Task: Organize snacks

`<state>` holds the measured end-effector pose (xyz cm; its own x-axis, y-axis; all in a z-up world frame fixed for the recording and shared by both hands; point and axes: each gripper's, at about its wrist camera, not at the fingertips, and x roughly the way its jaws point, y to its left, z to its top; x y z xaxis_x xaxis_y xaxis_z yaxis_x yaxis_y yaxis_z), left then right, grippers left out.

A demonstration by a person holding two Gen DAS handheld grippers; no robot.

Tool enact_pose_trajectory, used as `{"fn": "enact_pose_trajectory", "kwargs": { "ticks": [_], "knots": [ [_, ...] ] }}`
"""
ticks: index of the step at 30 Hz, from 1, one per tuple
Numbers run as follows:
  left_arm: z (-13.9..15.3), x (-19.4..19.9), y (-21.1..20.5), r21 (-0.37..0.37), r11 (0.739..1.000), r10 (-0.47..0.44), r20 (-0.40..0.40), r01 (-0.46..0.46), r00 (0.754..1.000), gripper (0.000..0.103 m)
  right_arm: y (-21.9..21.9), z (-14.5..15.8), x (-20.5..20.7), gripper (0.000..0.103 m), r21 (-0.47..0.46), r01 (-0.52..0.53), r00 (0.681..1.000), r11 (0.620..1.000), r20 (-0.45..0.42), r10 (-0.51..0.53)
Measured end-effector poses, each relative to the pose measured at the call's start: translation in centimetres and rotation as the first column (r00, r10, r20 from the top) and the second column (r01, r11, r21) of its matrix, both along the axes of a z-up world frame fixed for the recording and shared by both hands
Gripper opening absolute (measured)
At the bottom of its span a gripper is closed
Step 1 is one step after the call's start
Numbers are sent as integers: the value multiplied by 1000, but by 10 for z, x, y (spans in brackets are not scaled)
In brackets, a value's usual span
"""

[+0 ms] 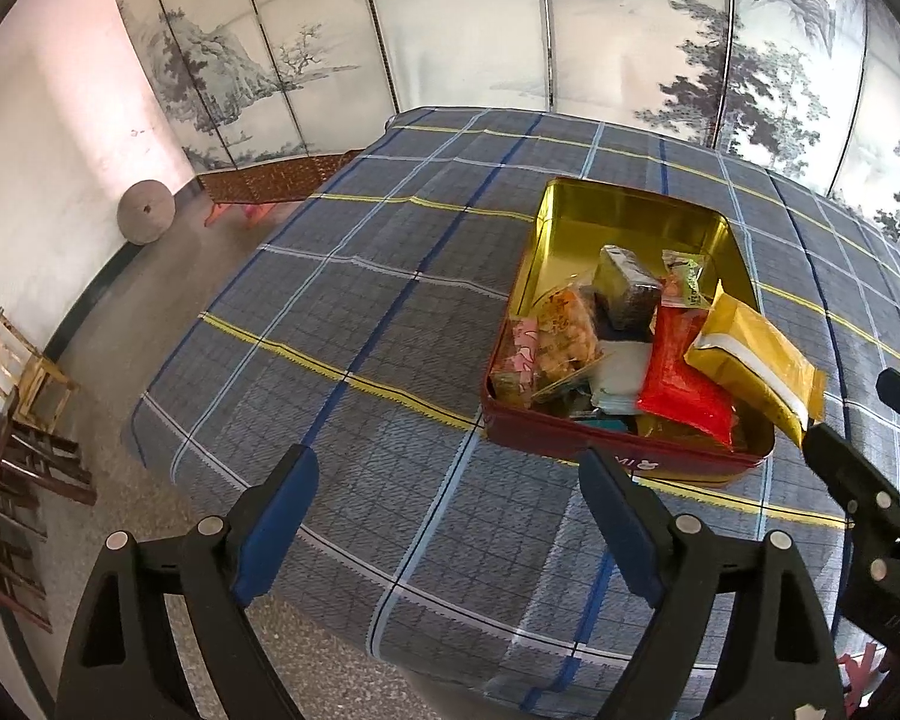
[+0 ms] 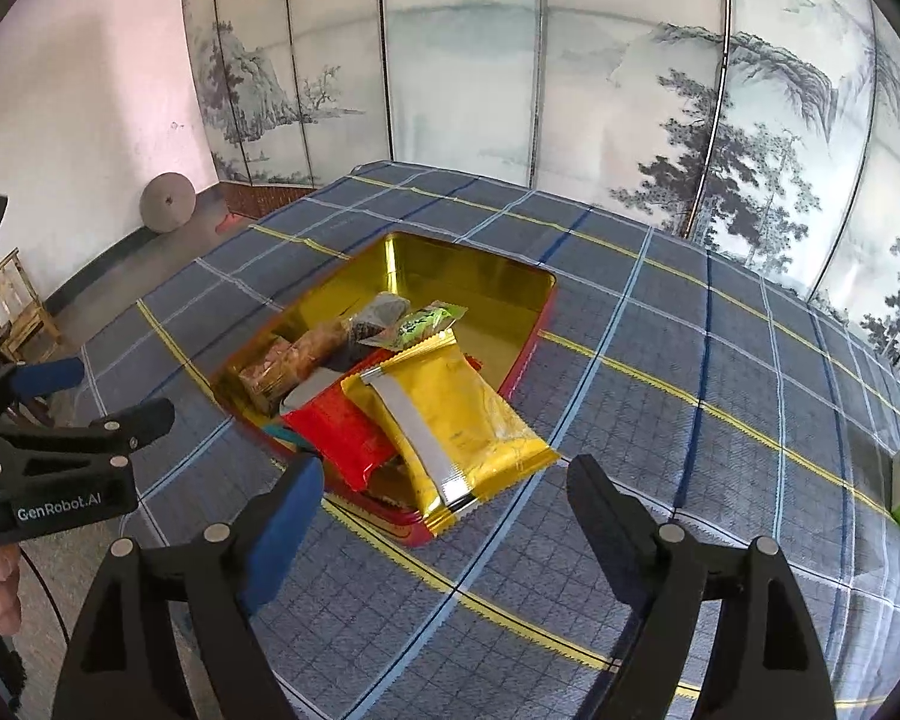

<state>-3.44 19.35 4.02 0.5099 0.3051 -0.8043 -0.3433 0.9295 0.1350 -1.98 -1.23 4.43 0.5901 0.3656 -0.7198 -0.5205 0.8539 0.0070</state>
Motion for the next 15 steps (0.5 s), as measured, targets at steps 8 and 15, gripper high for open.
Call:
{"fn": "enact_pose_trajectory", "kwargs": {
  "ticks": [8, 15],
  "knots": [
    [0, 1, -2, -2, 1000, 3, 0, -3, 1000, 87, 2, -2, -4, 85, -8, -10, 1000, 1000, -6, 10],
    [-1, 0, -2, -12, 1000, 8, -2, -8, 1000, 87, 3, -4, -4, 85, -12, -13, 1000, 1000, -9, 13]
  ]
}}
